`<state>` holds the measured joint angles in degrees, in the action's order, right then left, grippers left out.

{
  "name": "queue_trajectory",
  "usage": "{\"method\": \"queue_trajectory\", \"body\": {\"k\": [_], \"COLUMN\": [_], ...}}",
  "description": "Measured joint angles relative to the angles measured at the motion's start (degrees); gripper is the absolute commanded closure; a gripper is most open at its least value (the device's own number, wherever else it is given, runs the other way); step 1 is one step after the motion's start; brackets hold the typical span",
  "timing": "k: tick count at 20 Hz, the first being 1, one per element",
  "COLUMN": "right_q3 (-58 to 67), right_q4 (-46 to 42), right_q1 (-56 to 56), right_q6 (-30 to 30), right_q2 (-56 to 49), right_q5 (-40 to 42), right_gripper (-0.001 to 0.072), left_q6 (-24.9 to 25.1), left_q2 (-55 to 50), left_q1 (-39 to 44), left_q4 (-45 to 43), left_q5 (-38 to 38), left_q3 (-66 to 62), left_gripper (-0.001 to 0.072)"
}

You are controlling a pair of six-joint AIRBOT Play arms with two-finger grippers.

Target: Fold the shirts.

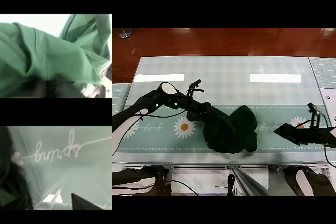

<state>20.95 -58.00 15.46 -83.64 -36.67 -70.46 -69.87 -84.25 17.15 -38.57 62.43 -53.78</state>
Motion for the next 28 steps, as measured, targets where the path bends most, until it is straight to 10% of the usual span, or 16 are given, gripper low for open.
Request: {"method": "queue_trajectory", "body": {"k": [12,13,16,22,28], "right_q3": [-2.4,-2.4,-1.49,12.7,52.57], "right_q4": [13.66,15.28,19.98,15.61,2.51], "right_q1": [-28.41,-29.73,-33.05,-33.0,-20.98], "right_q6": [-2.23,-1.68,0.48,3.43,-2.43], "right_q2": [-12.72,-14.34,-18.91,-21.11,-19.04], "right_q5": [14.29,15.67,20.11,14.01,2.99], "right_gripper": [0.011,0.0166,0.068,0.0681,0.0681], "left_q6": [4.57,4.59,4.61,4.72,4.76], "left_q2": [1.88,2.43,3.58,9.31,22.47], "left_q1": [-6.6,-7.15,-8.24,-13.31,-25.83], "left_q4": [-0.04,-0.02,-0.02,1.33,9.49], "left_q5": [9.57,9.6,10.03,9.75,-3.21], "left_q3": [-7.69,-7.85,-8.0,-10.56,-22.08], "left_gripper": [0.0685,0.0686,0.0685,0.0686,0.0686]}}
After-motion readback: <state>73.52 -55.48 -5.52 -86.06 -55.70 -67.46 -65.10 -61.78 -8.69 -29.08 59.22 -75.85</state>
